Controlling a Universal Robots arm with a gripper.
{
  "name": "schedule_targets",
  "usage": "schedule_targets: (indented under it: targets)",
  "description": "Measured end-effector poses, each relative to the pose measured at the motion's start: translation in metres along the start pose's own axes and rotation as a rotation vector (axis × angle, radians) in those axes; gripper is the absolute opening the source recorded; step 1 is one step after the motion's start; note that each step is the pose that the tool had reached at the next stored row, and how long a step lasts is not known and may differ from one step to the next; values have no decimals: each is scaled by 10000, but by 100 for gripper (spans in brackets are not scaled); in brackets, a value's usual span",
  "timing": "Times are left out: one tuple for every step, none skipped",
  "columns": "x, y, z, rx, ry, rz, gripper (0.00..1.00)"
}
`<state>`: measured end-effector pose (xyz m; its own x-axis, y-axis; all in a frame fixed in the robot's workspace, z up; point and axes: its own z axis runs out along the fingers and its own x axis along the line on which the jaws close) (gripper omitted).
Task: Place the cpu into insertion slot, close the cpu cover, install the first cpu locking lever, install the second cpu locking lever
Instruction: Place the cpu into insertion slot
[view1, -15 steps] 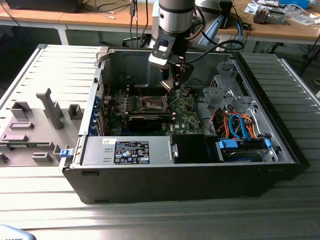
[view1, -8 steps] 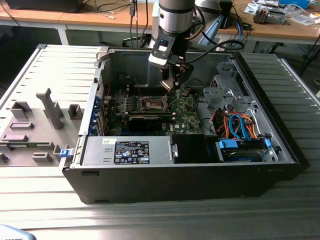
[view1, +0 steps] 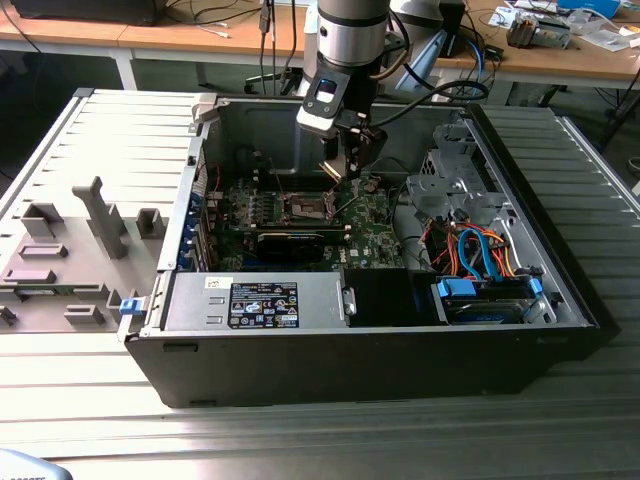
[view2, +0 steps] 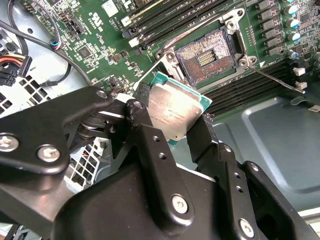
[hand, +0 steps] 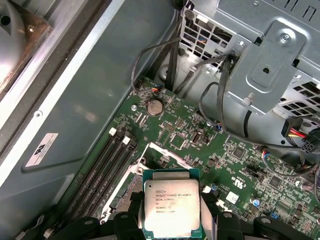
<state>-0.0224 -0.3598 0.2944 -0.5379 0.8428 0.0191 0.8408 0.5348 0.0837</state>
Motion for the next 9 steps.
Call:
schedule_targets:
  targets:
    - [0, 0, 0, -1, -1, 8, 54]
    - [0, 0, 0, 0, -1, 13, 54]
    - [0, 0, 0, -1, -1, 18, 54]
    - [0, 0, 0, -1, -2, 25, 54]
    - [0, 0, 0, -1, -2, 30, 54]
    - [0, 0, 0, -1, -3, 37, 54]
    - [0, 0, 0, -1, -3, 42, 54]
    - [0, 0, 0, -1, -4, 54, 54]
    - [0, 0, 0, -2, -5, 63, 54]
